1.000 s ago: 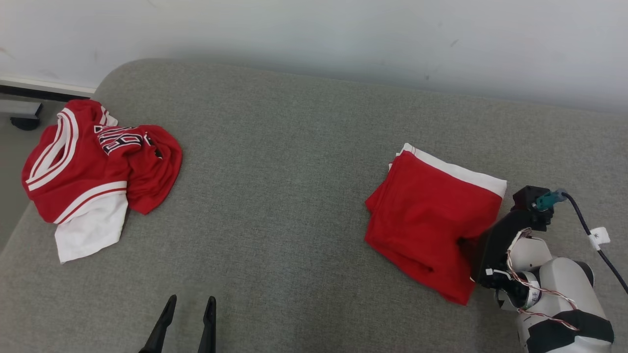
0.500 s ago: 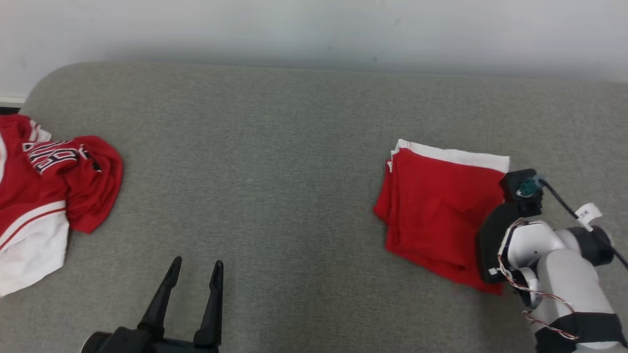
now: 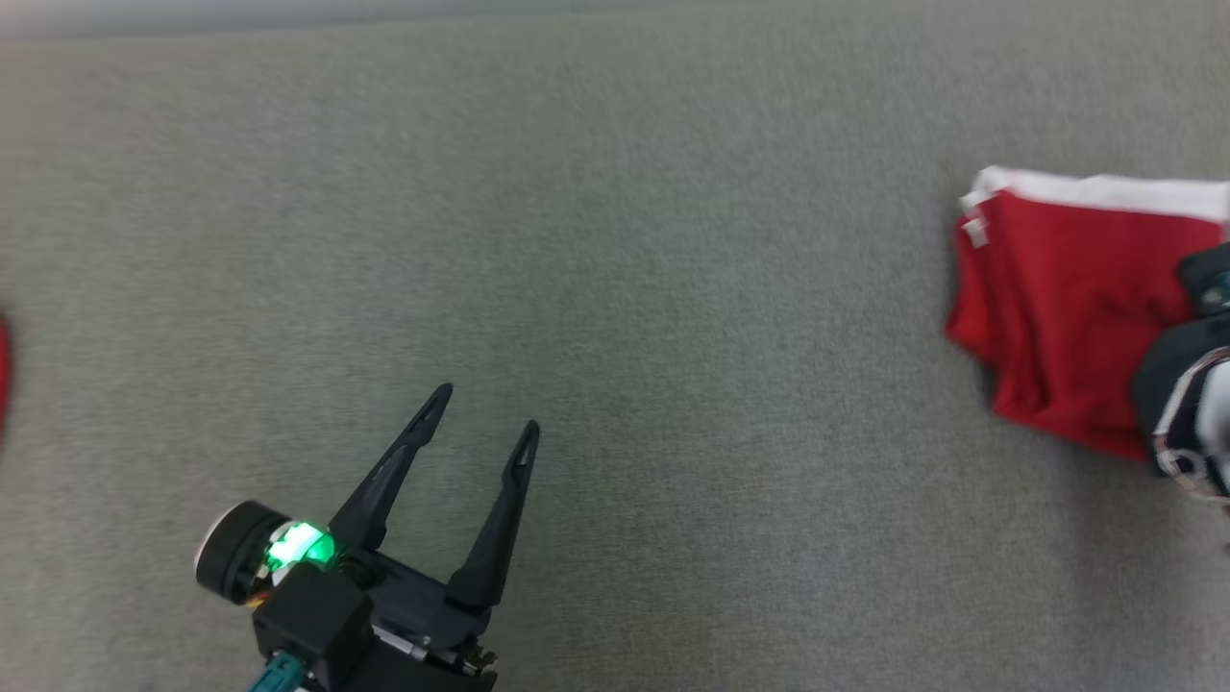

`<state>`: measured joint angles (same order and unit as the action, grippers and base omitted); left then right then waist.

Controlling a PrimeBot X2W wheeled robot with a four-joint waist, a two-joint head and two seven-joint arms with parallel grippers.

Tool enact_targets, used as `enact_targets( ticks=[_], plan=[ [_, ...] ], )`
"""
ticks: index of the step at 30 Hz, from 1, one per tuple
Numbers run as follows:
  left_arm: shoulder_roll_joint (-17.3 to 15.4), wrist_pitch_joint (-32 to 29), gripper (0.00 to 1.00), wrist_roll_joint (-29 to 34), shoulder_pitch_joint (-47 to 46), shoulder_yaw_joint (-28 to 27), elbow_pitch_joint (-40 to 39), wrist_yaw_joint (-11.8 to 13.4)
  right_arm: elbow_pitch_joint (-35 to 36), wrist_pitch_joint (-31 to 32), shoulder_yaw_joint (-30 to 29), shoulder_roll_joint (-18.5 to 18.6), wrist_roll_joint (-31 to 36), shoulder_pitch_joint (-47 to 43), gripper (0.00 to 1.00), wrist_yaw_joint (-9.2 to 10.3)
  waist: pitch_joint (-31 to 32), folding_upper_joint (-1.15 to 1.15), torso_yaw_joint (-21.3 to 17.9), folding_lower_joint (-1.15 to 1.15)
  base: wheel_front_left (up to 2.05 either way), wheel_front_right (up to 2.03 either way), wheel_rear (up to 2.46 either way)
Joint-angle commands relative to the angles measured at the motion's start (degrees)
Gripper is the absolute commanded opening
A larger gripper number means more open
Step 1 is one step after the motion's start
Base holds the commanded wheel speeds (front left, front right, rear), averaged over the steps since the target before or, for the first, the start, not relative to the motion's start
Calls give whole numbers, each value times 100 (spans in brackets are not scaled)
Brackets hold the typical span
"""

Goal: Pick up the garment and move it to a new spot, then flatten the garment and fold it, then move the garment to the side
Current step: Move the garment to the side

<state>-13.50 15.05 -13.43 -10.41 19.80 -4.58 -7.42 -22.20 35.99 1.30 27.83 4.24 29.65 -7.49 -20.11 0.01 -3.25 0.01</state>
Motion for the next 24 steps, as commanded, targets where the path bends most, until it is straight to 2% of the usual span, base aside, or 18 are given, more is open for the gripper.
enact_targets(
  ticks=[1, 5, 9, 19, 20, 21, 24],
  plan=[
    [-131, 21, 100, 60, -186, 130, -96, 1, -150, -265, -125, 208, 111, 159, 0, 0, -738, -1, -568, -1, 0, 0, 0],
    [-333, -84, 100, 83, -355, 347, -337, 1, -499, -1030, -456, 468, 276, 537, 0, 1, -1022, -1, -682, -1, 0, 0, 0],
    [-498, -276, 100, 95, -429, 476, -608, 1, -834, -1762, -677, 502, 556, 903, 0, 1, -1199, -1, -768, -1, 0, 0, 0],
    [-702, -560, 100, 61, -306, 446, -1057, 42, -1313, -2589, -1085, 350, 1216, 1413, 0, 0, -1364, -1, -856, -1, 0, 0, 0],
    [-718, -575, 100, 57, -288, 444, -1066, 51, -1351, -2717, -1133, 321, 1287, 1436, 44, 1, -1368, -1, -853, -1, 0, 0, 0],
    [-731, -582, 100, 48, -272, 443, -1075, 61, -1380, -2851, -1234, 289, 1316, 1478, 100, 1, -1370, -1, -851, -1, 0, 0, 0],
    [-741, -578, 100, 18, -268, 450, -1062, 71, -1421, -3463, -1239, 216, 1469, 1557, 100, 0, -1350, -1, -828, -1, 0, 0, 0]
  ],
)
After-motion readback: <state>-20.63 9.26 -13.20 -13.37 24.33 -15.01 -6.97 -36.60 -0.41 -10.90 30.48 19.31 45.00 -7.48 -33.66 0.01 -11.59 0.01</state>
